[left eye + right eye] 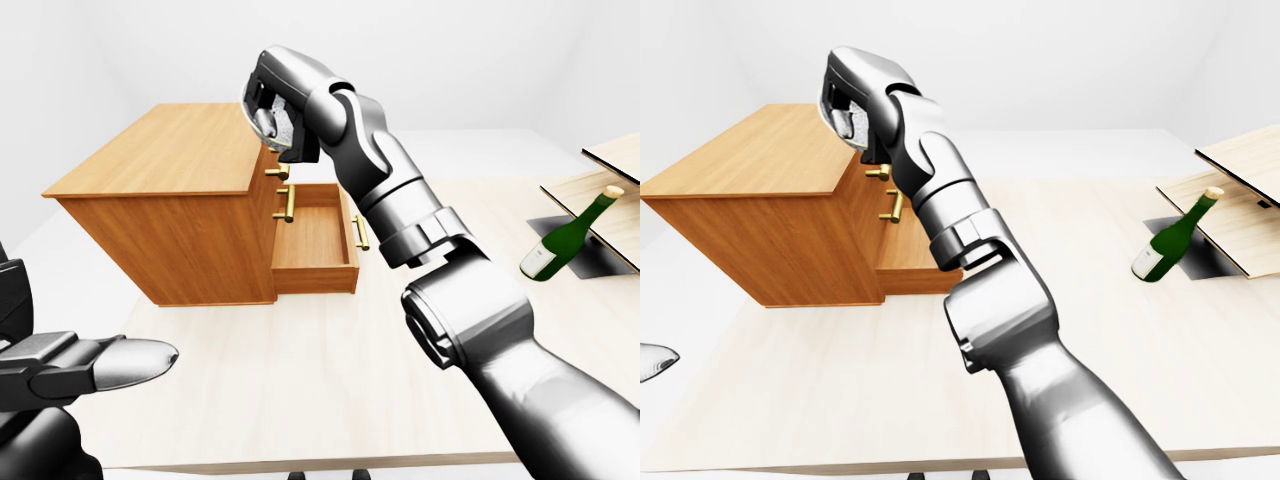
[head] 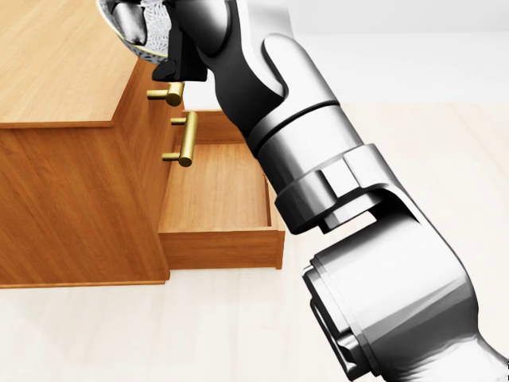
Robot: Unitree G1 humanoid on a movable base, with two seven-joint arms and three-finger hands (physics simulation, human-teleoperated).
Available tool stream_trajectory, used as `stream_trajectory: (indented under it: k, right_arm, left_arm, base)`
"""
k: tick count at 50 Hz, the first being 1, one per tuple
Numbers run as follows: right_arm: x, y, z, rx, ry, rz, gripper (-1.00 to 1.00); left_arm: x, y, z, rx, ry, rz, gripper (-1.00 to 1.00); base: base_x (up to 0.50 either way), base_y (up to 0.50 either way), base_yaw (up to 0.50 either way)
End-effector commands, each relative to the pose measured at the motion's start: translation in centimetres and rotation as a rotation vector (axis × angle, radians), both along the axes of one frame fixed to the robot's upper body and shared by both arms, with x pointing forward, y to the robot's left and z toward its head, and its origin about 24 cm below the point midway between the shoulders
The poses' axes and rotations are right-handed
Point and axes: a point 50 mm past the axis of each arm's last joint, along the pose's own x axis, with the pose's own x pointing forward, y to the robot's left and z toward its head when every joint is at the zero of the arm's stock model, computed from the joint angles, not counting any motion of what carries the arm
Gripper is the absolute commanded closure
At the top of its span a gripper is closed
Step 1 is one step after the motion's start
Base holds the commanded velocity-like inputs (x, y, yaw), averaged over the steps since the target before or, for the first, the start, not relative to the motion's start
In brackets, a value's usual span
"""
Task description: Put the bowl on top of the cabinet.
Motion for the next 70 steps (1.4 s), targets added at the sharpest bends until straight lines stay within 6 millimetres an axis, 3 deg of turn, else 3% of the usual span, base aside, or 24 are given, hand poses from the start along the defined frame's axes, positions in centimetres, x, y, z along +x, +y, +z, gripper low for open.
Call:
stream_trajectory:
  k: [1, 26, 56, 70]
  right_arm:
    - [-0.5, 1.3, 0.7, -0.004, -0.018, 0.018, 1.00]
    - [-1.3, 4.0, -0.9, -0.031, 0.014, 0.068, 1.00]
    - [-1.5, 4.3, -0.5, -0.035, 0.011, 0.071, 1.00]
    - [-2.2, 5.7, -0.2, -0.030, 0.007, 0.105, 1.00]
  left_arm:
    - [-0.1, 0.0, 0.0, 0.000, -0.002, -0.001, -1.00]
    - [-0.3, 0.2, 0.2, -0.012, -0.017, -0.005, -1.00]
    - [-0.2, 0.3, 0.3, -0.014, -0.014, -0.005, -1.00]
    - [-0.3, 0.3, 0.4, -0.020, -0.022, -0.008, -1.00]
  base:
    - [0.00, 0.00, 0.00]
    - [0.00, 0.00, 0.00]
    - [0.00, 0.00, 0.00]
    - [0.00, 0.00, 0.00]
